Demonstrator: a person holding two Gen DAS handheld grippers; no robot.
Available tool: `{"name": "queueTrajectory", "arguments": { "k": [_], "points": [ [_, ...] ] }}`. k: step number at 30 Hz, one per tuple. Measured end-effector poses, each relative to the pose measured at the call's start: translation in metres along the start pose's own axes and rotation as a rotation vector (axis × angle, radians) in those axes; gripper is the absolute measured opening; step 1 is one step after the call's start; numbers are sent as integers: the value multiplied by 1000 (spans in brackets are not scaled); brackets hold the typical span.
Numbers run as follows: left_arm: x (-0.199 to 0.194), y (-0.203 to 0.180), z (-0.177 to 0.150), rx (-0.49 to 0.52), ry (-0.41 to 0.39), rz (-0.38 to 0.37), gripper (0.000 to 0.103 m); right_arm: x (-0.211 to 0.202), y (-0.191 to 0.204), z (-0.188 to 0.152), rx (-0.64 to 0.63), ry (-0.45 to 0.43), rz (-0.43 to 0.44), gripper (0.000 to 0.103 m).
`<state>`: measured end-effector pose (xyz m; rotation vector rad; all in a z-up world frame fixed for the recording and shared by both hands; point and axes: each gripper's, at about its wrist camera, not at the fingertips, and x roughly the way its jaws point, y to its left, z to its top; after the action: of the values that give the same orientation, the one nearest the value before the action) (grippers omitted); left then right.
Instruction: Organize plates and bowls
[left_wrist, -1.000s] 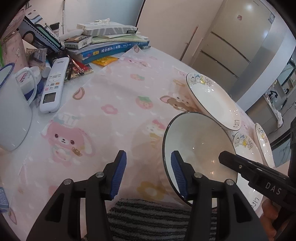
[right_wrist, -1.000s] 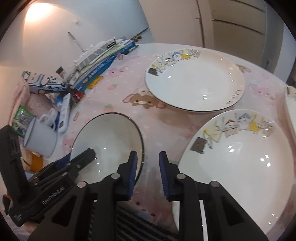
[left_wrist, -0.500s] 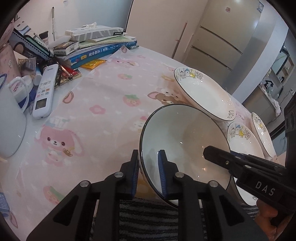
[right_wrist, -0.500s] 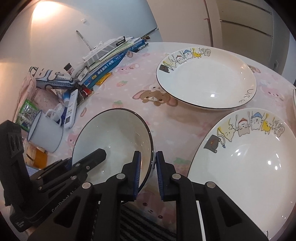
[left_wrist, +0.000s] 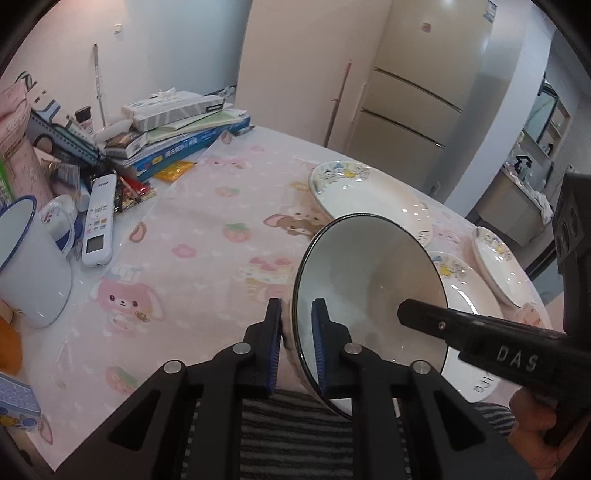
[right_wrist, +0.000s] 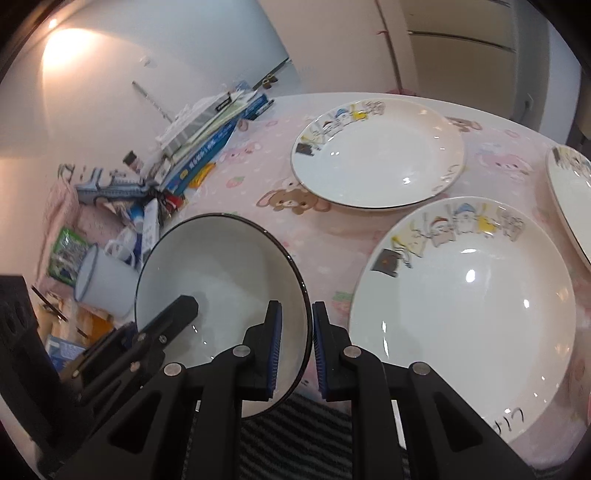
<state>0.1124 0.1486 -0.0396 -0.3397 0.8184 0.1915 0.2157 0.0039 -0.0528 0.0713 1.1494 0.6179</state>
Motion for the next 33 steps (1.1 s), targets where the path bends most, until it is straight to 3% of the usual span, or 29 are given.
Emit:
{"name": "queueTrajectory", "arguments": {
  "k": [4, 10, 18, 20, 27, 33],
  "points": [
    [-16, -22, 5, 36, -33, -21, 12, -36, -8, -5, 0, -53, 0, 18],
    [-37, -71, 3, 84, -91, -73, 11, -99, -31, -20, 41, -161, -65, 18],
    [-52, -150, -2, 194, -87, -155, 11, -171, -87, -46, 140, -255, -130, 18],
    [-51, -168, 0, 208, -62, -209, 11, -181, -101, -51, 178, -260, -139, 18],
    [-28, -239, -10, 331, 4, -243, 11, -208, -164, -68, 298, -297, -193, 18],
    [-3, -288, -18, 428, 29, -186, 11, -201, -205, -72, 354, -272, -244, 18]
  ]
}}
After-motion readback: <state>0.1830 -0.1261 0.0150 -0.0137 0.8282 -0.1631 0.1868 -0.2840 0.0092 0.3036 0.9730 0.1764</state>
